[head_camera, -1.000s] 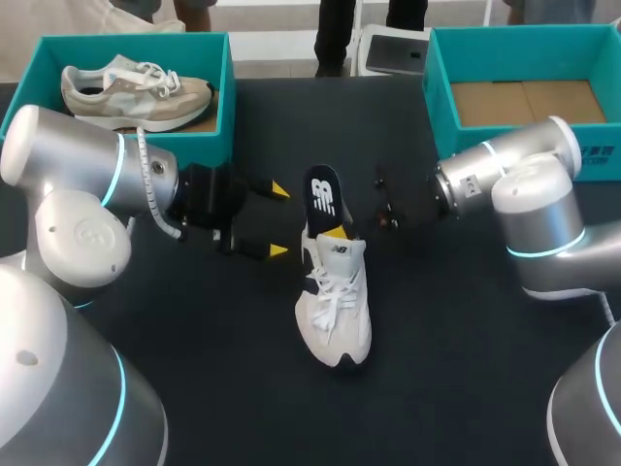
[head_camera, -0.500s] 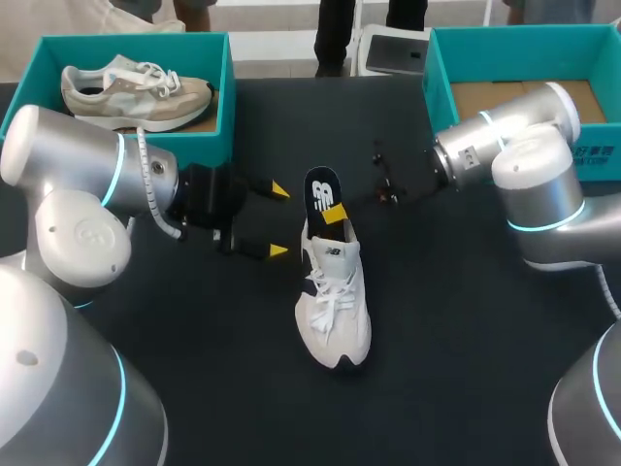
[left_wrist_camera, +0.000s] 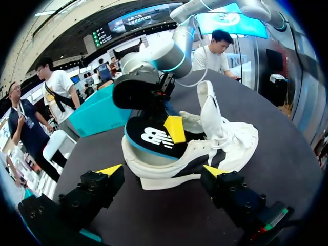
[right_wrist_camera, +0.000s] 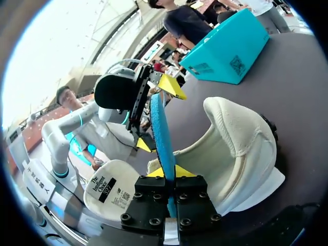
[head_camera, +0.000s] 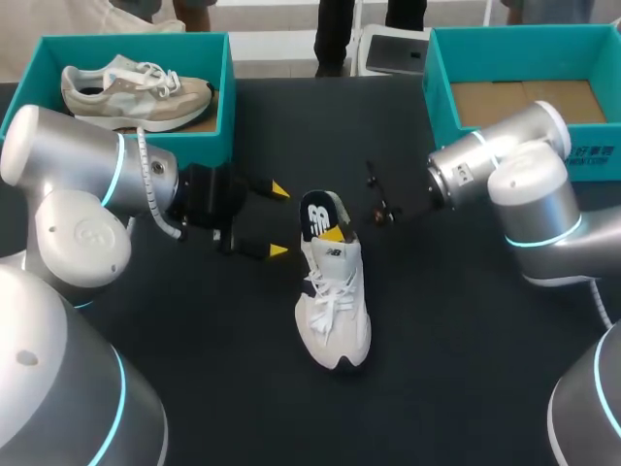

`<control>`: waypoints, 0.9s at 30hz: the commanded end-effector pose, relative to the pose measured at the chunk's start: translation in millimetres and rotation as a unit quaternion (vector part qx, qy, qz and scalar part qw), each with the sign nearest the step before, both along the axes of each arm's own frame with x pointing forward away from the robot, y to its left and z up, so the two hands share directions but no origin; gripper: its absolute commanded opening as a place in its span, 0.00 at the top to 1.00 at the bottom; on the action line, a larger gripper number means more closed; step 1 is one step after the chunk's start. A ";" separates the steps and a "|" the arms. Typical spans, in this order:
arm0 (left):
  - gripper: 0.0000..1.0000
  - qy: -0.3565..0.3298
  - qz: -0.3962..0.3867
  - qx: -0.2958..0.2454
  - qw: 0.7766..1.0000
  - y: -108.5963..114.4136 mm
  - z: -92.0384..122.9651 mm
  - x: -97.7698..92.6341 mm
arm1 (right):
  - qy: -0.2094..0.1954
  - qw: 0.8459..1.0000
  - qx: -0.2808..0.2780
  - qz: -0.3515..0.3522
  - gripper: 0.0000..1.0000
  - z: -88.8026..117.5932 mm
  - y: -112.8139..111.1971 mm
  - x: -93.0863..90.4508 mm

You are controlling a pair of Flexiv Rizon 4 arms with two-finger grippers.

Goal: Take the shoe out of the shoebox, open the shoe tongue, remove and reinsert the insole, then place the shoe into the shoebox

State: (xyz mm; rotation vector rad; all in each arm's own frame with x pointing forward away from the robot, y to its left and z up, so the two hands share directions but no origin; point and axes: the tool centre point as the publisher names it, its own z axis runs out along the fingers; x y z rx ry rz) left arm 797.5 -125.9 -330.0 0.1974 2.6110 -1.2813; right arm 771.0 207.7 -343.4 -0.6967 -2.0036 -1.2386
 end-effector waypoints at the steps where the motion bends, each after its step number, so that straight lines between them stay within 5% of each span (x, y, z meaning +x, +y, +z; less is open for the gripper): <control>1: 0.00 0.000 0.000 0.002 1.000 -0.6 0.3 -0.1 | 0.000 1.000 -0.005 -0.001 1.00 -0.7 -0.4 -2.1; 9: 0.00 0.000 0.000 0.002 1.000 -0.6 0.3 -0.1 | -0.037 0.999 -0.020 -0.008 0.80 14.1 -6.1 17.3; 14: 0.00 0.000 0.000 0.002 1.000 -0.6 0.3 -0.1 | -0.045 0.999 -0.021 0.001 0.83 11.2 -4.5 28.5; 18: 0.00 0.000 0.000 0.002 1.000 -0.6 0.3 -0.1 | -0.035 0.999 -0.025 0.007 1.00 7.6 -4.2 31.3; 27: 0.00 0.000 0.000 0.002 1.000 -0.6 0.3 -0.1 | 0.014 0.999 -0.026 0.012 1.00 -13.0 -5.7 -0.2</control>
